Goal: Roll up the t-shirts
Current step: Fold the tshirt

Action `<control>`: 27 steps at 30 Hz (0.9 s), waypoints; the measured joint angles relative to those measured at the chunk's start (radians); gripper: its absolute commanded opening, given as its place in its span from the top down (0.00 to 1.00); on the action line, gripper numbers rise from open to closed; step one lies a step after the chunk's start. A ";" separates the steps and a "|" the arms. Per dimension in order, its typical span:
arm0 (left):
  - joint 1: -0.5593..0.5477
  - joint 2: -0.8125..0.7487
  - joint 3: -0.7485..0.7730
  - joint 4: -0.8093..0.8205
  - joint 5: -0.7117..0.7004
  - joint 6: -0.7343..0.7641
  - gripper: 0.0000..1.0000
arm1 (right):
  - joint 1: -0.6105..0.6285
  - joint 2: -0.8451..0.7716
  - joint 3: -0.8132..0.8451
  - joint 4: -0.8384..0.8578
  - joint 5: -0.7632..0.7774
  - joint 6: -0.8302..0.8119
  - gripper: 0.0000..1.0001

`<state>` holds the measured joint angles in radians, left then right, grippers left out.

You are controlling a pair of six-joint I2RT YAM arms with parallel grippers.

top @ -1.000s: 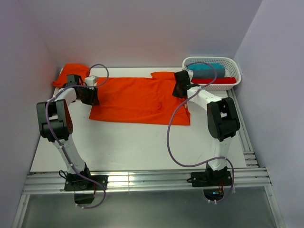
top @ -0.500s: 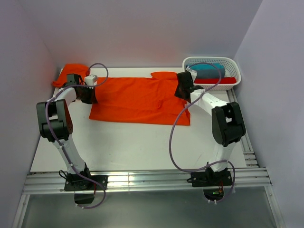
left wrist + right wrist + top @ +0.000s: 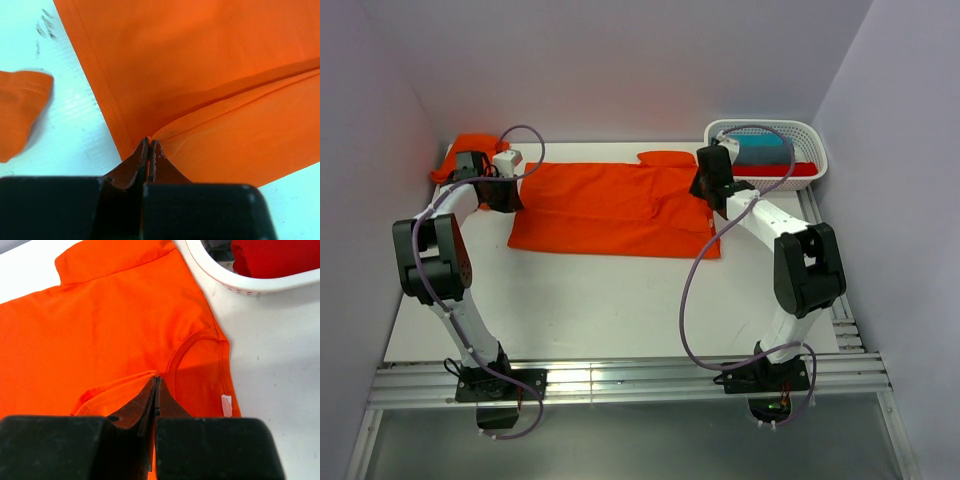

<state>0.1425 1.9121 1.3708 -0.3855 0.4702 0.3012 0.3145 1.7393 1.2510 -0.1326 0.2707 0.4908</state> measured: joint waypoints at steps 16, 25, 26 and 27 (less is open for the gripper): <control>0.022 -0.003 -0.004 0.038 -0.053 -0.035 1.00 | 0.000 0.087 0.093 0.007 -0.002 -0.041 1.00; 0.023 0.047 0.010 0.037 -0.060 -0.041 0.84 | 0.000 0.186 0.149 -0.010 0.004 -0.049 0.89; 0.023 0.052 0.011 0.039 -0.060 -0.045 0.76 | 0.000 0.195 0.152 -0.011 0.008 -0.050 0.82; 0.023 0.058 0.012 0.038 -0.061 -0.051 0.72 | 0.000 0.204 0.156 -0.016 0.015 -0.051 0.76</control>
<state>0.1650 1.9705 1.3830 -0.3477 0.4095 0.2501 0.3145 1.9434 1.4075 -0.1486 0.2855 0.4393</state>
